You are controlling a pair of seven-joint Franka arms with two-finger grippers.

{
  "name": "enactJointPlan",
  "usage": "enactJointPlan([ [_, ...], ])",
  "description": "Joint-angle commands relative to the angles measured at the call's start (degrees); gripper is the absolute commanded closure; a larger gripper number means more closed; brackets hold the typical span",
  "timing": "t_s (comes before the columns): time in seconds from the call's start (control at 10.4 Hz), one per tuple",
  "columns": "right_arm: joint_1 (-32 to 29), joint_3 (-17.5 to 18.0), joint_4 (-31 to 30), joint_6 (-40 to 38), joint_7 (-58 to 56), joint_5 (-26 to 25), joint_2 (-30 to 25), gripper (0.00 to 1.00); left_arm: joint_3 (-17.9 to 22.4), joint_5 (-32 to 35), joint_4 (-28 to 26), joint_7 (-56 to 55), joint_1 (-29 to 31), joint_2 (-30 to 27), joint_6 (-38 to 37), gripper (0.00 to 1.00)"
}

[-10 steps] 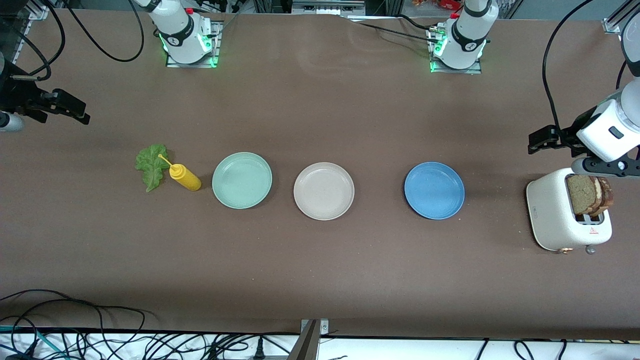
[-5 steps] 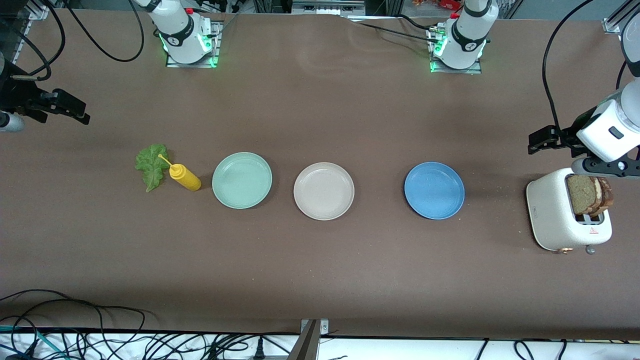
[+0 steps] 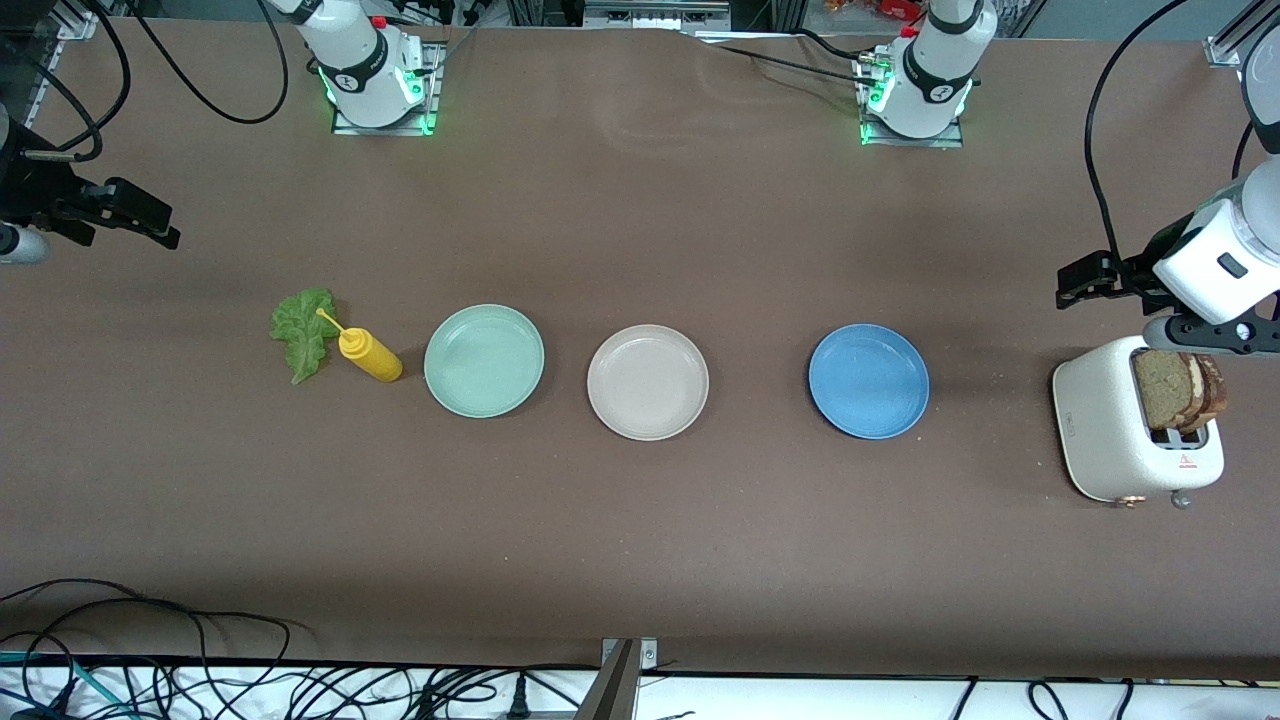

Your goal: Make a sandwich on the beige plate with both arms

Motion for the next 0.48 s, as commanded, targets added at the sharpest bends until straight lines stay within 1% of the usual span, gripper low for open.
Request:
enactJointPlan([
  [0.0,-0.3,-0.08,0.47,-0.66,0.36,0.92,-0.14,0.0,0.19,-1.6,1.67,0.81,0.15,0.74,-0.22,0.0],
  [0.38,-0.3,-0.08,0.47,-0.66,0.45,0.92,-0.14,0.0,0.28,-1.6,1.67,0.89,0.24,0.74,-0.22,0.0],
])
